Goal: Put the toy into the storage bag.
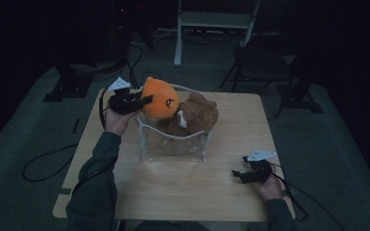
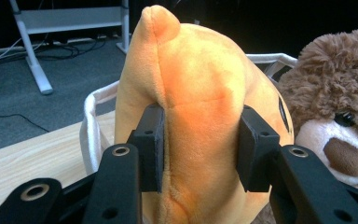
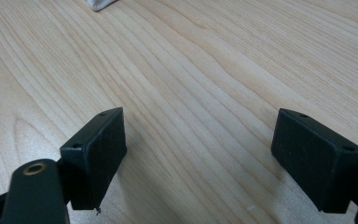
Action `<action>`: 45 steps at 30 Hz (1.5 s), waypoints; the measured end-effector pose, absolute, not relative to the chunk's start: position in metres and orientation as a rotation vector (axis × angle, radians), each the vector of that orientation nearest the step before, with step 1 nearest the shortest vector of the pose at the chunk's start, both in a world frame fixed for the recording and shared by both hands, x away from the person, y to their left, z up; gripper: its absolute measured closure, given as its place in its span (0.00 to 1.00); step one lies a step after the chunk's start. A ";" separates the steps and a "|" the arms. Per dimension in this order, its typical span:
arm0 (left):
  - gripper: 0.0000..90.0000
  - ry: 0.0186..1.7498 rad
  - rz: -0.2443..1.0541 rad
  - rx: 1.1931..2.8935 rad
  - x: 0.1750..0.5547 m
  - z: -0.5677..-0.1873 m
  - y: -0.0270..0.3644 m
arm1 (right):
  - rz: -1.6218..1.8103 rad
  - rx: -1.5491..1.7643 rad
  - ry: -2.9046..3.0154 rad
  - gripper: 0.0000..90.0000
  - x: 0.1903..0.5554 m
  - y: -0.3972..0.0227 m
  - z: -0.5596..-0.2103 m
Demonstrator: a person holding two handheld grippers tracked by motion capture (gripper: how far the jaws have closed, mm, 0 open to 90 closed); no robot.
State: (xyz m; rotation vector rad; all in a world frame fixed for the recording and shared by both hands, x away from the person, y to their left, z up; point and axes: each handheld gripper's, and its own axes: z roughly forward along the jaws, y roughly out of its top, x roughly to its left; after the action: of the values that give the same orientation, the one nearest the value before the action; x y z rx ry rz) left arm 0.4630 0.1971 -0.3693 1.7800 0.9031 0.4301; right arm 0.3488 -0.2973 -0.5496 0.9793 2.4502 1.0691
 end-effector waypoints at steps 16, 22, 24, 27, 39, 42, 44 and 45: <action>0.65 0.893 0.436 1.805 0.462 -0.369 0.194 | 1.069 0.979 2.450 0.19 0.349 -0.297 -0.550; 0.65 0.905 0.438 1.816 0.464 -0.371 0.193 | 1.069 0.979 2.450 0.19 0.349 -0.297 -0.550; 0.64 0.918 0.438 1.812 0.465 -0.372 0.194 | 1.069 0.979 2.450 0.19 0.349 -0.297 -0.550; 0.64 0.923 0.438 1.807 0.465 -0.373 0.195 | 1.069 0.979 2.450 0.19 0.349 -0.297 -0.550; 0.63 0.933 0.430 1.808 0.465 -0.374 0.196 | 1.069 0.979 2.450 0.19 0.349 -0.297 -0.550; 0.63 0.938 0.423 1.814 0.466 -0.374 0.197 | 1.069 0.979 2.450 0.19 0.349 -0.297 -0.550; 0.63 0.937 0.426 1.822 0.466 -0.374 0.196 | 1.069 0.979 2.450 0.19 0.349 -0.297 -0.550; 0.62 0.937 0.428 1.825 0.466 -0.373 0.196 | 1.069 0.979 2.450 0.19 0.349 -0.297 -0.550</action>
State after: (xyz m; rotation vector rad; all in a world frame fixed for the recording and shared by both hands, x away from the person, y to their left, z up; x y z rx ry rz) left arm 0.4657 0.1960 -0.3733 1.8251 0.9372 0.4279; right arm 0.3488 -0.2973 -0.5496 0.9791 2.4502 1.0691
